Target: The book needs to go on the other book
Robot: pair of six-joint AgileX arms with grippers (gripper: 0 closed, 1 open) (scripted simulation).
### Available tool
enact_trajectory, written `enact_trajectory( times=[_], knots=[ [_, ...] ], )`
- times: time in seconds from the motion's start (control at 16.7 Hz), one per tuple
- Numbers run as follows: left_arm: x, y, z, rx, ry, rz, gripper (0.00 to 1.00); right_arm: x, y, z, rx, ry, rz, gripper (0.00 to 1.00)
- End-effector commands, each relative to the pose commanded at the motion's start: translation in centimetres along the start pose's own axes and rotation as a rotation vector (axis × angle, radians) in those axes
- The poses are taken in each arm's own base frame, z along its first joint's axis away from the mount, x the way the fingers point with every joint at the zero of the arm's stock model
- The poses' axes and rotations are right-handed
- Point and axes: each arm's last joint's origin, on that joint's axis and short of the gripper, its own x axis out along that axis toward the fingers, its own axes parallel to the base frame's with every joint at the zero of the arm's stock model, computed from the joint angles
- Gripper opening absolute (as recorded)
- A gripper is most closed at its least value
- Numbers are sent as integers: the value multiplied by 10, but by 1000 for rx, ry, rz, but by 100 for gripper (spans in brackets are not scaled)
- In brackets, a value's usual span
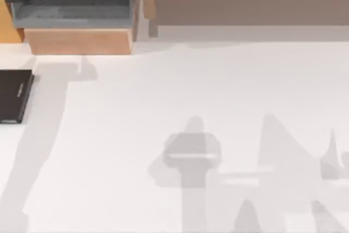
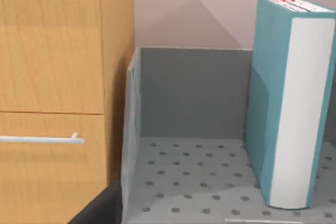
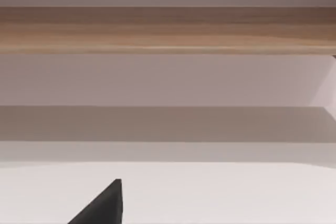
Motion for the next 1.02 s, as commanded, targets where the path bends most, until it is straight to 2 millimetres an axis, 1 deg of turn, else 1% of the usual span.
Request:
enact_trajectory(
  times=[0.12,0.3,0.42,0.54,0.6,0.72,1.02],
  knots=[
    [45,-12,0,-1,9,-2,100,0,0,0,0,0,0,100],
    [106,-33,-17,0,25,-6,100,0,0,0,0,0,0,100],
    [139,-46,-33,1,32,-10,100,0,0,0,0,0,0,100],
    [163,-58,-49,1,35,-14,100,0,0,0,0,0,0,100],
    [171,-62,-56,1,34,-16,100,0,0,0,0,0,0,100],
    [182,-68,-64,0,31,-19,100,0,0,0,0,0,0,100],
    [185,-70,-66,0,30,-19,100,0,0,0,0,0,0,100]
  ],
)
